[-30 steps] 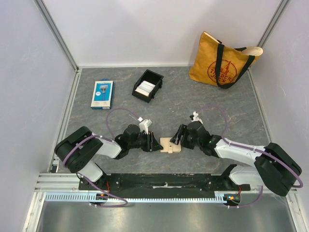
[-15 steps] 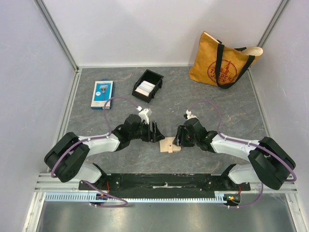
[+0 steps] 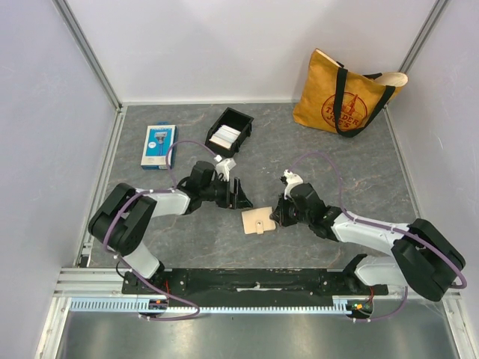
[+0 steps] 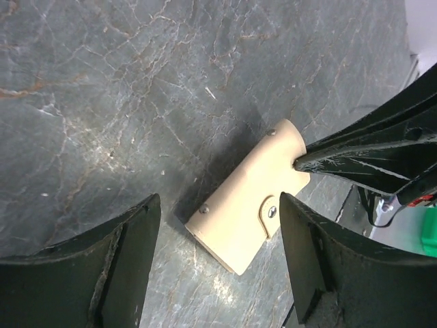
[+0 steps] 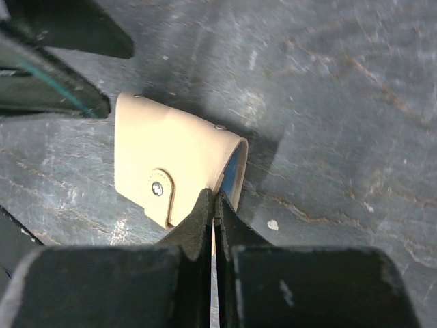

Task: Put the credit cards into the card holder
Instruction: Open the card holder at the center of the board, then move the storage box to the center of the board.

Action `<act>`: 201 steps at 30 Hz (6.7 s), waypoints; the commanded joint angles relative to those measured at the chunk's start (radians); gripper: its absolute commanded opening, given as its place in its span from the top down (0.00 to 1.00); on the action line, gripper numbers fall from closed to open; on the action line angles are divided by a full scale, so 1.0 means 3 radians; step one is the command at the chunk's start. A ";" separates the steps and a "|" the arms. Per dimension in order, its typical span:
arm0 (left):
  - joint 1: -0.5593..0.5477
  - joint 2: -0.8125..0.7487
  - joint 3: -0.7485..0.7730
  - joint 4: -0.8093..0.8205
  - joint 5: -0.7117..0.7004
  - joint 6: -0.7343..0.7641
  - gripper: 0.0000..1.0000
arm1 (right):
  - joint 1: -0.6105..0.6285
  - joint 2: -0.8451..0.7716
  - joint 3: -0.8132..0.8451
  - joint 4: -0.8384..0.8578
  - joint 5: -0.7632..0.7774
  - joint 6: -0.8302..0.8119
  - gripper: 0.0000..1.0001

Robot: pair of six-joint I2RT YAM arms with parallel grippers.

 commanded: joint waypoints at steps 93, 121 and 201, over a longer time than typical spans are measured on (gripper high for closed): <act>0.0180 0.0528 0.0035 0.0274 0.1000 0.0205 0.98 | 0.0474 0.0608 0.0257 0.1125 -0.1074 0.0029 0.91; 0.0226 0.0518 0.0178 -0.0207 0.0111 0.0067 0.98 | 0.0663 0.0577 0.0359 -0.0270 -0.1575 -0.0937 0.99; 0.0313 -0.2105 0.0270 -0.2232 -0.1669 -0.0055 0.05 | -0.0641 0.3803 0.5518 -0.1181 0.1610 -0.0078 0.14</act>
